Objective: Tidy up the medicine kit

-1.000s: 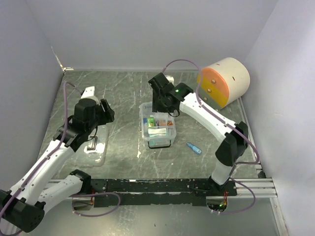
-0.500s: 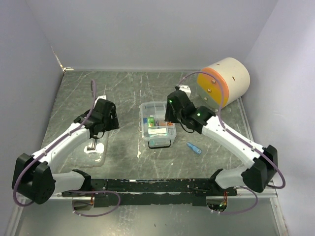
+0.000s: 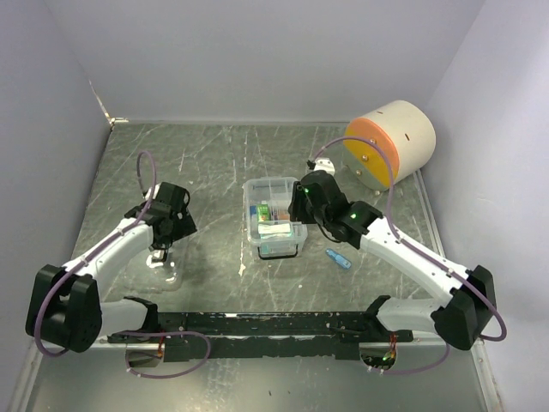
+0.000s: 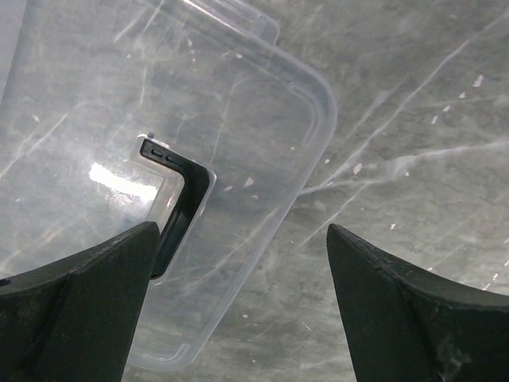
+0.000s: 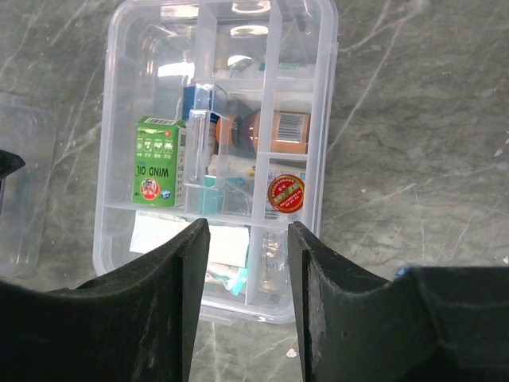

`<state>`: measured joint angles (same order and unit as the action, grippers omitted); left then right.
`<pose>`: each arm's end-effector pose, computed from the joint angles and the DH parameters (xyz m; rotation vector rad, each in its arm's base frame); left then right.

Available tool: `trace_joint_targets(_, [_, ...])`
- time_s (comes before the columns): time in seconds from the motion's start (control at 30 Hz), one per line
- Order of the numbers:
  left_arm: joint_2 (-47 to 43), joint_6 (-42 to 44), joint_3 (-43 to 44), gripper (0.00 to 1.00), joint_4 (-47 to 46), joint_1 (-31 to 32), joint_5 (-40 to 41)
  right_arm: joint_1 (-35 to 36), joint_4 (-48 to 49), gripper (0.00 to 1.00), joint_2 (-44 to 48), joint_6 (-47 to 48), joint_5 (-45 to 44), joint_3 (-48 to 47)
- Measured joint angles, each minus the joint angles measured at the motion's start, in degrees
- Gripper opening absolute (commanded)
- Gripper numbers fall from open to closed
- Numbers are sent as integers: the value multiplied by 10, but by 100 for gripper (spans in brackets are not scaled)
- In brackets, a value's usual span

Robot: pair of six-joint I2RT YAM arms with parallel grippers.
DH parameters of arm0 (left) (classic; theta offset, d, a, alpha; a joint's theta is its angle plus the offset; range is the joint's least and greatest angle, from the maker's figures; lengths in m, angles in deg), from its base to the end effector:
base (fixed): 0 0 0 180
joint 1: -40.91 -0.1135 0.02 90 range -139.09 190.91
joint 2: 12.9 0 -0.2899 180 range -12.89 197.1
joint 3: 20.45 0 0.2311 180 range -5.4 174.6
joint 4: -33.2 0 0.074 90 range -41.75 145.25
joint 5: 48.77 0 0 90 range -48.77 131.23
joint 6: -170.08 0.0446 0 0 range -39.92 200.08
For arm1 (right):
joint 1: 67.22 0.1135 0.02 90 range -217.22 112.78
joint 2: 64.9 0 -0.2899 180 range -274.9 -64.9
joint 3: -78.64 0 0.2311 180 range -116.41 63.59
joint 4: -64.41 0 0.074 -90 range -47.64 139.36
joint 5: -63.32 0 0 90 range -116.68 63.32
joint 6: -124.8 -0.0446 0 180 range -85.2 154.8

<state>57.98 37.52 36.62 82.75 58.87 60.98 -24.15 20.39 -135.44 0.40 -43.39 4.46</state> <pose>0.1963 -0.0478 0.2286 -0.6510 2.4887 0.0798 0.1862 0.1566 0.3259 -0.0179 2.2703 0.3957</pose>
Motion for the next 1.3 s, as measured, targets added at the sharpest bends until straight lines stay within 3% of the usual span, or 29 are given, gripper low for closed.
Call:
trace_joint_targets(0.33, [32, -5, -21, 95, 1, -2, 5, 0, 22, 44, 18, 19, 22, 11])
trace_joint_targets(0.7, [61, 16, -19, 68, -33, -5, -45, 0, 21, 43, 33, 19, 12, 11])
trace_joint_targets(1.07, [147, -44, 52, 66, -112, -3, -159, 0, 21, 43, 32, 14, 4, 11])
trace_joint_targets(1.3, [226, 7, 165, 72, -41, 65, -82, 0, 21, 43, 39, 12, -10, 12])
